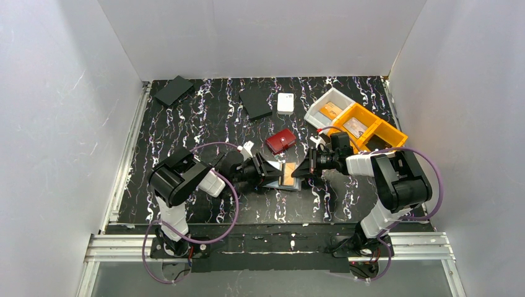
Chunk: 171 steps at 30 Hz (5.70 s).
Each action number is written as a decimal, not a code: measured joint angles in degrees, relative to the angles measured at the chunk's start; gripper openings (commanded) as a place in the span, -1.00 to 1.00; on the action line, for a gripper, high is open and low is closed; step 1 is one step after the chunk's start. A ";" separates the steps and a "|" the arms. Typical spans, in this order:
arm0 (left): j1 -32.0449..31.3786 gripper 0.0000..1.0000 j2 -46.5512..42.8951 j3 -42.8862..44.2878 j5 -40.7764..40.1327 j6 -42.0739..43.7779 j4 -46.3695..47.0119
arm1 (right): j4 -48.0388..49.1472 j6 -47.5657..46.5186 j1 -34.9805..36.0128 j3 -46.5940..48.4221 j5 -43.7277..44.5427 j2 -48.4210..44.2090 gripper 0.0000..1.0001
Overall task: Take the credit cards out of the card holder
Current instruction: Remove the credit card from the card holder.
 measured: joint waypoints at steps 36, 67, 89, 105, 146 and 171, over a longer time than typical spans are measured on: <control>0.37 -0.36 1.54 0.83 1.13 -3.77 1.09 | 4.12 5.52 -1.03 -0.83 -1.40 1.28 -0.97; 0.37 -1.00 1.51 1.89 0.98 -0.33 -4.26 | 1.68 2.65 -1.09 -0.28 -0.81 1.19 -0.65; 3.14 -1.00 -1.51 -4.37 0.79 1.95 0.30 | -0.51 0.21 -0.26 -0.28 0.94 1.04 -0.52; 4.55 -1.00 -9.14 -6.22 4.20 7.32 -3.03 | -10.28 -13.79 -1.31 4.74 -2.12 -7.71 0.49; 4.55 -1.00 -20.01 6.84 14.90 34.28 -41.06 | -85.02 -113.56 15.76 52.10 0.65 19.43 0.57; 7.10 0.96 -40.95 1.06 3.39 24.77 -42.06 | -81.18 -96.04 16.30 50.40 4.77 11.91 -0.97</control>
